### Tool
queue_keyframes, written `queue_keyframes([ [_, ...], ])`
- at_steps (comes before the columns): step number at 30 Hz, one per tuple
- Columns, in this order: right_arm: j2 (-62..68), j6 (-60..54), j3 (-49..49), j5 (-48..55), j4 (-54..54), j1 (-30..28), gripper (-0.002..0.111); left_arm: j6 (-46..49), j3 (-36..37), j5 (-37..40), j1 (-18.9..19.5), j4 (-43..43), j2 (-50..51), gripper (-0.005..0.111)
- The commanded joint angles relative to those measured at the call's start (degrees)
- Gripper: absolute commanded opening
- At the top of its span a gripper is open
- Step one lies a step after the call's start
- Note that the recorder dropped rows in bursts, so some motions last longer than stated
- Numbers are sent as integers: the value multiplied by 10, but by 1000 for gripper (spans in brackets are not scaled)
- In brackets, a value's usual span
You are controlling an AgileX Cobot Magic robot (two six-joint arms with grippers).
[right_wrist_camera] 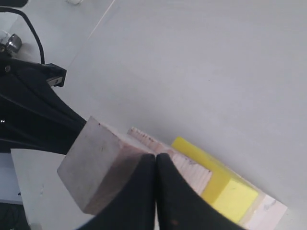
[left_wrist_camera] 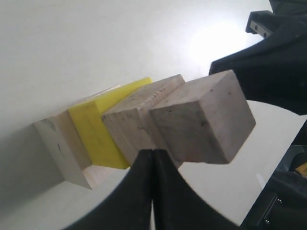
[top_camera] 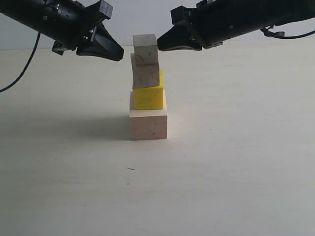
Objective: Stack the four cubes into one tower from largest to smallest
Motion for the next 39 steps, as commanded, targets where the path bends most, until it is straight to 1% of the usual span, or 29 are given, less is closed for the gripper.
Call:
queue_keyframes([
  [1, -1, 24, -4, -23, -2, 1, 0, 3, -3, -3, 2, -6, -1, 0],
  [5, -1, 79, -4, -40, -44, 1, 0, 3, -3, 1, 2, -18, 13, 0],
  [10, -1, 109, -4, -45, -88, 1, 0, 31, -3, 1, -15, -55, 46, 0],
  [14, -1, 127, -4, -45, -119, 1, 0, 32, -3, -14, -20, -54, 57, 0],
  [20, -1, 128, -4, -43, -123, 1, 0, 34, -3, -18, -18, -51, 58, 0],
  [22, -1, 144, -4, -32, -133, 1, 0, 34, -3, -19, -18, -51, 58, 0],
  [32, -1, 147, -4, 31, -140, 1, 0, 34, -3, -19, -18, -33, 58, 0],
  [39, -1, 147, -4, 44, -140, 1, 0, 34, -3, -19, -18, -33, 58, 0],
])
